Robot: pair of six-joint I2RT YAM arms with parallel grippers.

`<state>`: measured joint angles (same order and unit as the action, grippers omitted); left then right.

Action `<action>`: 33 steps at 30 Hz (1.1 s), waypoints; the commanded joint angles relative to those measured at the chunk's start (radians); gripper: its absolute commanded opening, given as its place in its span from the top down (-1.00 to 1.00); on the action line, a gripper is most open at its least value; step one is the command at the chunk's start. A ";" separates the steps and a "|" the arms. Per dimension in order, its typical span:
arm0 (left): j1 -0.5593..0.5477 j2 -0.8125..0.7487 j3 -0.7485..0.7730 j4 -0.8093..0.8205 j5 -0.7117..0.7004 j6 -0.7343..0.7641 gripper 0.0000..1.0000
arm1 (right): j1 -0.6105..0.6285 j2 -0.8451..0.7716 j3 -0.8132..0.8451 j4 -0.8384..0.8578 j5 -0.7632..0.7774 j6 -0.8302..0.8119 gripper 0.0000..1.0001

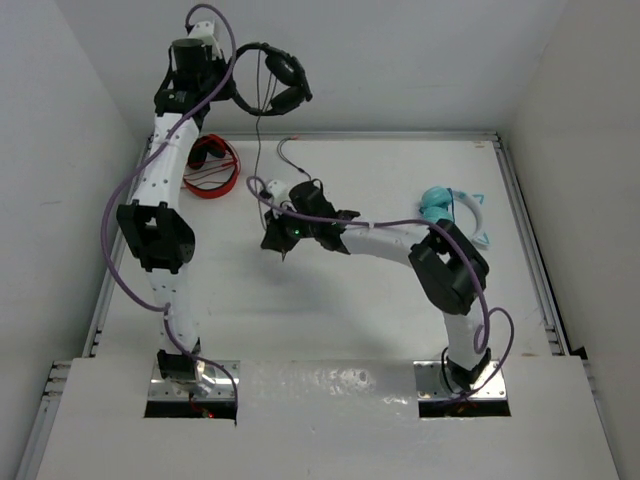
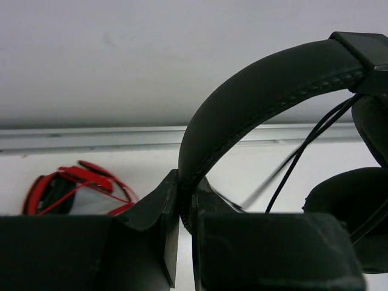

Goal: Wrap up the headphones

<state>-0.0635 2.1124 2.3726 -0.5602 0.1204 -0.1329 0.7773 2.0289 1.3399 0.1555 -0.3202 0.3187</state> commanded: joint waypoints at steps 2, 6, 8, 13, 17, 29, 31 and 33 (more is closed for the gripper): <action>0.001 0.038 -0.024 0.190 -0.203 0.073 1.00 | 0.040 -0.084 0.027 -0.135 -0.172 -0.109 1.00; -0.004 0.070 -0.075 0.227 -0.272 0.176 1.00 | 0.062 -0.139 0.094 -0.201 -0.186 -0.138 1.00; -0.021 0.087 -0.119 0.250 -0.317 0.231 1.00 | 0.062 -0.197 0.140 -0.218 -0.169 -0.154 1.00; -0.042 0.066 -0.288 0.266 -0.285 0.482 1.00 | -0.010 -0.343 0.280 -0.330 0.045 -0.244 1.00; -0.047 0.000 -0.383 0.205 -0.113 0.639 1.00 | -0.200 -0.397 0.338 -0.326 0.226 -0.222 1.00; -0.065 -0.031 -0.208 -0.321 0.241 0.874 1.00 | -0.384 -0.190 0.553 -0.217 0.728 -0.488 1.00; -0.070 -0.042 -0.161 -0.377 0.277 0.862 1.00 | -0.417 -0.136 0.588 -0.208 0.701 -0.416 1.00; -0.073 -0.046 -0.098 -0.455 0.337 0.845 1.00 | -0.447 -0.101 0.585 -0.166 0.698 -0.351 1.00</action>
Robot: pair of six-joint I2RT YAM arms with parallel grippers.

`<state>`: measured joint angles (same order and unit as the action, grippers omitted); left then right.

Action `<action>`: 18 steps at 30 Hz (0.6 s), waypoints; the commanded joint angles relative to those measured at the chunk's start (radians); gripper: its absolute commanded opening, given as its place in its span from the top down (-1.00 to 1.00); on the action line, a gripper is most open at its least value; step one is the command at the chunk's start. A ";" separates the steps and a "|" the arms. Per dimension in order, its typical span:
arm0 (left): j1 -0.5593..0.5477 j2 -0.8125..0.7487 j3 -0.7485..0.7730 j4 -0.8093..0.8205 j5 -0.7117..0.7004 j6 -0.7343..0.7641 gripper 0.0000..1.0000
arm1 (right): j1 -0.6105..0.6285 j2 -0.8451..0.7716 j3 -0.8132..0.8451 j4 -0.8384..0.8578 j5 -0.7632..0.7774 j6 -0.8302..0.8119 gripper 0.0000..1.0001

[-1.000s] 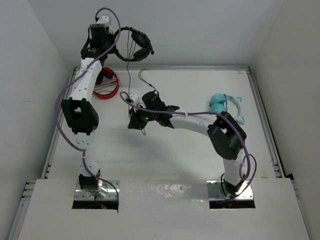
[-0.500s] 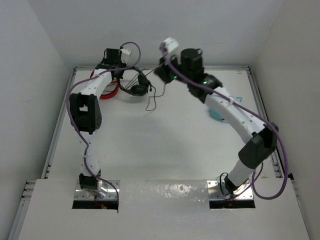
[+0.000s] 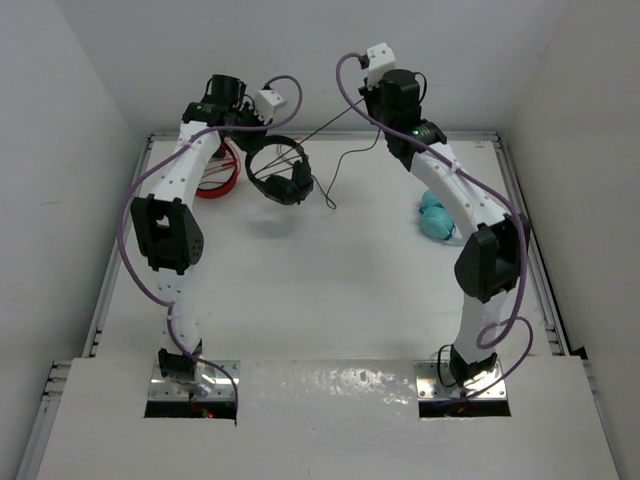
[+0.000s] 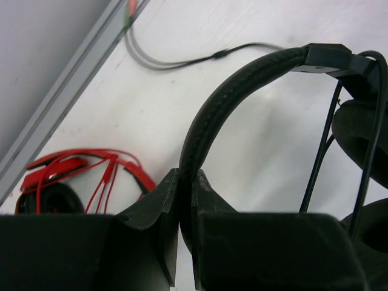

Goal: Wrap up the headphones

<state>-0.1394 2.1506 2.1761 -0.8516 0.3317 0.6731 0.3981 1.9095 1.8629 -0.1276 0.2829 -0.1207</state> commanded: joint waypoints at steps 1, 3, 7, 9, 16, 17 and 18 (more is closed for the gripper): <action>0.003 -0.086 0.123 -0.182 0.145 0.027 1.00 | -0.076 0.028 0.056 0.123 0.094 0.113 1.00; 0.004 -0.087 0.201 -0.228 0.173 -0.030 1.00 | -0.103 0.046 0.039 0.161 0.081 0.221 1.00; 0.004 -0.087 0.319 -0.302 0.227 -0.119 1.00 | -0.127 0.057 -0.052 0.221 -0.006 0.321 1.00; 0.004 -0.086 0.356 -0.333 0.259 -0.153 1.00 | -0.127 0.065 -0.085 0.259 -0.114 0.348 1.00; 0.008 -0.104 0.410 -0.307 0.440 -0.341 1.00 | -0.099 0.143 -0.269 0.439 -0.382 0.536 0.52; 0.008 -0.109 0.412 -0.279 0.461 -0.357 1.00 | -0.079 0.166 -0.286 0.488 -0.378 0.546 0.51; 0.006 -0.109 0.416 -0.267 0.461 -0.372 1.00 | -0.068 0.177 -0.301 0.515 -0.369 0.555 0.50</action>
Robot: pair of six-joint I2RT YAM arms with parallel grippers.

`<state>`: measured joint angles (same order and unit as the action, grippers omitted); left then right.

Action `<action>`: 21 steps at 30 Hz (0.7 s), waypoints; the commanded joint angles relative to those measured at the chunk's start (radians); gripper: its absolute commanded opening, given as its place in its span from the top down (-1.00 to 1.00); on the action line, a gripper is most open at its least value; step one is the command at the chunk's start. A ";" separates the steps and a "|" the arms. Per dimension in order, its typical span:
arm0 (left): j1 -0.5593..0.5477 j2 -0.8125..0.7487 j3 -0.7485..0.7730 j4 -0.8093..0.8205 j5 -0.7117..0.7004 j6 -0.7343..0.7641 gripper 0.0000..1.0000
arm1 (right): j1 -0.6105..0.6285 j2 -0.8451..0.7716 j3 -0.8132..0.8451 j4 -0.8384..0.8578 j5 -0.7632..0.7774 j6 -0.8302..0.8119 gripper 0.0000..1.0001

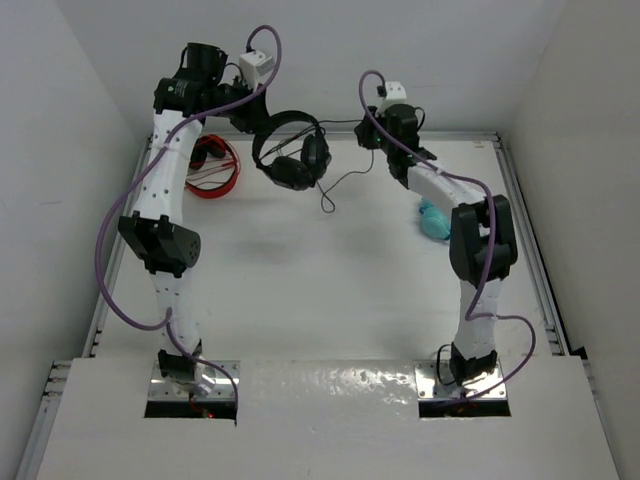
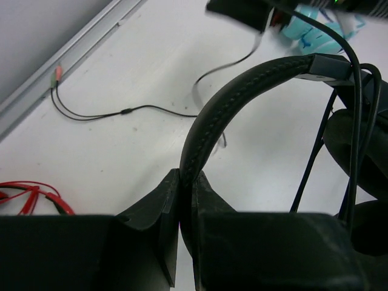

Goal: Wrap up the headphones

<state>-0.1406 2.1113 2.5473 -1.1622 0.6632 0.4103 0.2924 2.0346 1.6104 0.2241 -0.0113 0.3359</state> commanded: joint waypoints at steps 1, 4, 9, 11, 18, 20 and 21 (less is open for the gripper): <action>0.007 -0.070 0.054 0.055 0.121 -0.129 1.00 | 0.056 0.065 -0.072 0.190 -0.053 0.116 0.50; 0.009 -0.071 0.088 0.093 0.081 -0.156 1.00 | 0.086 0.127 -0.072 0.259 -0.004 0.169 0.38; 0.010 -0.070 0.108 0.234 0.046 -0.218 1.00 | 0.128 0.238 0.003 0.221 0.043 0.195 -0.05; 0.012 -0.065 0.108 0.297 0.052 -0.267 1.00 | 0.154 0.262 0.005 0.230 0.030 0.206 -0.11; 0.024 -0.060 0.106 0.403 -0.008 -0.332 1.00 | 0.174 0.179 -0.204 0.284 -0.130 0.109 -0.16; 0.027 -0.059 0.116 0.404 -0.048 -0.332 1.00 | 0.171 0.084 -0.344 0.310 -0.150 0.036 -0.18; 0.029 -0.059 0.120 0.406 -0.060 -0.340 1.00 | 0.168 0.050 -0.390 0.332 -0.170 0.003 -0.19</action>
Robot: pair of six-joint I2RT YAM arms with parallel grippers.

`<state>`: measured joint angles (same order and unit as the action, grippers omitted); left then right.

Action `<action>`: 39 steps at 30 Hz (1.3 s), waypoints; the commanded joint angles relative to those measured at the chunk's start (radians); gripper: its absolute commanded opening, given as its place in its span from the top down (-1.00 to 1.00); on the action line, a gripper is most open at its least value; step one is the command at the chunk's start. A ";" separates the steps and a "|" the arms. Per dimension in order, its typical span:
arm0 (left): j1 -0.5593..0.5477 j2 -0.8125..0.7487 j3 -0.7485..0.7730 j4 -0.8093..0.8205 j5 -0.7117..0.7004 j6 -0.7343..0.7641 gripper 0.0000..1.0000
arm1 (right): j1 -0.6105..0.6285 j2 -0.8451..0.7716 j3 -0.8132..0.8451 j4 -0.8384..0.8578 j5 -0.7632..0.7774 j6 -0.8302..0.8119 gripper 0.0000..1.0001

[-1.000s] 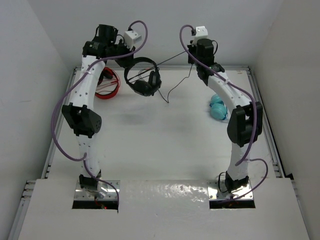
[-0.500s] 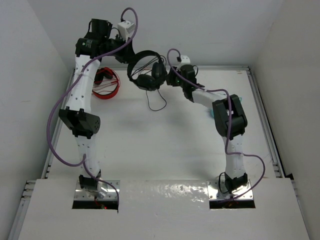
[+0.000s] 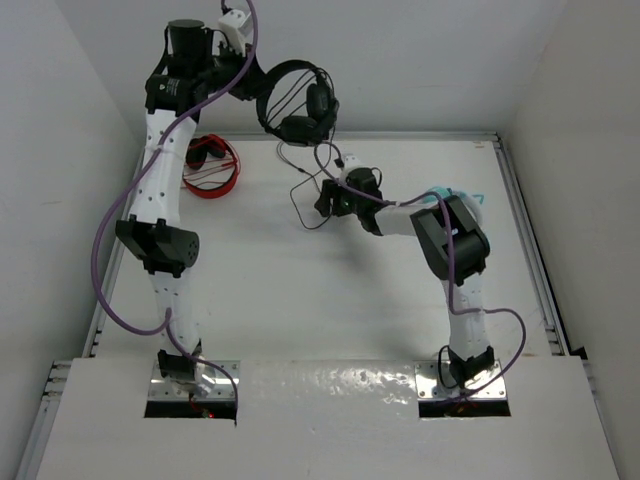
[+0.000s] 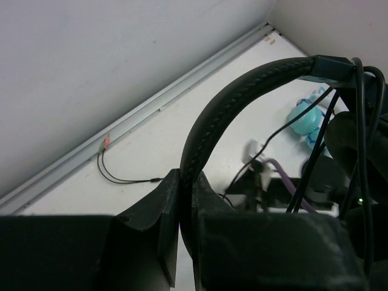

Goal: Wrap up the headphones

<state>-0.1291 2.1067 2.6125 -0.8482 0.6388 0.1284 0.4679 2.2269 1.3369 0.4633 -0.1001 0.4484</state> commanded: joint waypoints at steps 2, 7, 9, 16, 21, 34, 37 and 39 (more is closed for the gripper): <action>0.023 -0.048 0.070 0.100 -0.053 -0.070 1.00 | -0.009 -0.229 -0.219 0.092 -0.128 -0.218 -0.27; 0.028 -0.034 0.093 0.136 -0.018 -0.111 1.00 | -0.009 -0.323 -0.323 0.034 -0.240 -0.373 -0.32; 0.028 -0.033 0.096 0.149 -0.008 -0.119 1.00 | -0.003 -0.322 -0.317 0.012 -0.256 -0.409 -0.33; 0.034 -0.025 0.095 0.172 -0.013 -0.119 1.00 | 0.058 -0.184 -0.159 0.052 -0.214 -0.390 -0.40; 0.040 -0.022 0.093 0.178 -0.031 -0.119 1.00 | 0.098 -0.086 -0.027 0.052 -0.227 -0.347 -0.42; 0.057 -0.001 0.054 0.208 -0.304 -0.214 1.00 | 0.197 0.087 0.148 0.040 -0.216 -0.101 1.00; 0.060 0.013 0.024 0.245 -0.347 -0.231 1.00 | 0.270 0.053 0.151 -0.110 -0.286 -0.172 1.00; 0.060 0.022 -0.012 0.262 -0.353 -0.242 1.00 | 0.302 0.037 0.156 -0.187 -0.378 -0.183 1.00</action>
<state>-0.0841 2.1159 2.6232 -0.7063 0.3481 -0.0437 0.6815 2.3383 1.4643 0.3920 -0.3260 0.3080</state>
